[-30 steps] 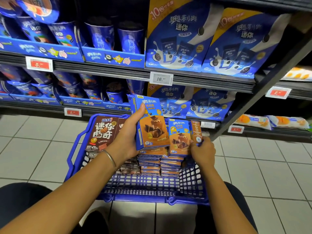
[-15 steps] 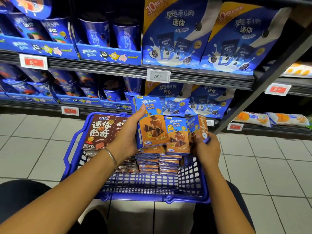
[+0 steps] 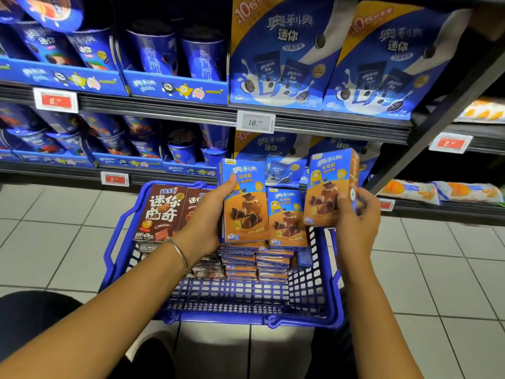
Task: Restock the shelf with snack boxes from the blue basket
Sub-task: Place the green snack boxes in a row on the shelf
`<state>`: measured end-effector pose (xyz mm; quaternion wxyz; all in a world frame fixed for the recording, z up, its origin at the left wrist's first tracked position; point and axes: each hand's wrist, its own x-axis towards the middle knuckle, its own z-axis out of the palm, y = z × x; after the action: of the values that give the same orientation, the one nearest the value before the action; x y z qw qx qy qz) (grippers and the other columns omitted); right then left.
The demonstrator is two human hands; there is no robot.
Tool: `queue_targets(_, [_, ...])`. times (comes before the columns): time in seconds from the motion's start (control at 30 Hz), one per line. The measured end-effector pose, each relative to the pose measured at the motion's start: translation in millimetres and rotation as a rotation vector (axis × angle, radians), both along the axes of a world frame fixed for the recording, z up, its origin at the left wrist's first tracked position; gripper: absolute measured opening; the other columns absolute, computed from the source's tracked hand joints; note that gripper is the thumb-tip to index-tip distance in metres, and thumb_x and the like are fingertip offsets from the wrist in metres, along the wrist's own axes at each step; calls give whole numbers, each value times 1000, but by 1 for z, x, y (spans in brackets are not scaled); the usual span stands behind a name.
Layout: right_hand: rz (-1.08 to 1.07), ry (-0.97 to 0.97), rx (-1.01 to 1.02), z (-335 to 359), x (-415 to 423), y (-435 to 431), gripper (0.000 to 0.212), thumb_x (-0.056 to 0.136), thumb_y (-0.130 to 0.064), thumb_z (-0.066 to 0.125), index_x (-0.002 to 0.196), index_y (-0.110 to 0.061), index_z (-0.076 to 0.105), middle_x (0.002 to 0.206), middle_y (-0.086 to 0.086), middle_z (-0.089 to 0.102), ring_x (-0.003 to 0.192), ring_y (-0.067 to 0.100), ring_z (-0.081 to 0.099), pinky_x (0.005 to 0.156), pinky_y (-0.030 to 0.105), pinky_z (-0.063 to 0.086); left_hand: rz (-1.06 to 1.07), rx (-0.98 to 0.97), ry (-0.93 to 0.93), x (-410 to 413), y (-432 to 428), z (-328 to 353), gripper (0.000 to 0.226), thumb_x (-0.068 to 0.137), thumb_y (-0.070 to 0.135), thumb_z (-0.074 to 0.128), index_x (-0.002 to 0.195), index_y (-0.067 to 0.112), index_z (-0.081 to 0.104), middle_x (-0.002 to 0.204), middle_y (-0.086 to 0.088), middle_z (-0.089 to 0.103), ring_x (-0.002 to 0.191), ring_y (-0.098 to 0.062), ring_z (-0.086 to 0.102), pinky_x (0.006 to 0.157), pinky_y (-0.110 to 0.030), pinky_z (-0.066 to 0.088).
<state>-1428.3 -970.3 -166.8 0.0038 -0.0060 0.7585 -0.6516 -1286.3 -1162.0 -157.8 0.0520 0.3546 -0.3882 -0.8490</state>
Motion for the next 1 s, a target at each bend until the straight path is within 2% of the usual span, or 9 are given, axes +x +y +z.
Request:
queue_targets(0.1, [149,-75,-150,16,10,-14,27,93,-28,68,119,-22,60,105,-12,72,94,11,72,77,31,60,21,-54,-53,1,-1,-5,48,100,54,62,129,18,74,120,-15,78,108,-37,76,87,-50,62])
queue_targets(0.2, [315,-241,-211,20,27,-34,26,94,-27,64,118,-16,64,104,9,75,88,23,74,77,38,58,38,-52,-51,1,-1,-5,49,100,53,62,130,16,73,121,-15,77,111,-38,75,94,-53,59])
queue_targets(0.33, [438,-354,-170,15,50,-52,22,100,-26,56,116,-14,64,93,12,77,83,24,74,79,44,58,56,-40,-7,2,-1,-4,48,101,59,57,123,22,78,121,-12,78,110,-37,76,89,-51,60])
queue_targets(0.4, [475,-328,-132,12,57,-55,21,100,-25,56,115,-13,64,87,6,78,77,16,73,70,37,59,14,-67,32,4,-2,-2,53,96,67,58,118,25,81,122,-11,78,111,-35,76,86,-49,63])
queue_targets(0.57, [491,-213,8,13,72,-63,17,101,-26,55,114,-18,62,75,-2,73,71,11,67,69,37,53,22,-245,80,6,1,-3,85,75,62,83,144,17,60,128,-9,75,113,-32,75,94,-50,59])
queue_targets(0.7, [523,-156,-4,15,82,-69,19,98,-31,59,116,-23,62,107,9,72,98,25,70,83,43,57,119,-344,59,10,-2,-10,76,77,44,88,140,14,58,123,-7,77,110,-29,76,100,-53,58])
queue_targets(0.83, [476,-175,-85,3,73,-66,22,101,-38,53,101,-20,66,90,-9,73,84,9,69,70,24,53,169,-312,56,9,-5,-7,73,79,42,88,138,10,60,120,-9,78,107,-30,77,98,-52,60])
queue_targets(0.9, [283,-131,34,-15,59,-59,22,99,-38,58,106,-18,62,97,-6,67,93,14,65,76,28,52,196,-314,42,10,-7,-5,66,85,38,87,138,10,59,117,-7,79,104,-27,78,91,-47,62])
queue_targets(1.0, [152,-92,509,-46,39,-44,62,86,-46,70,136,-14,50,132,9,54,129,30,45,102,49,45,217,-311,25,14,-10,-1,61,89,37,82,139,11,57,116,-5,80,102,-26,79,84,-43,64])
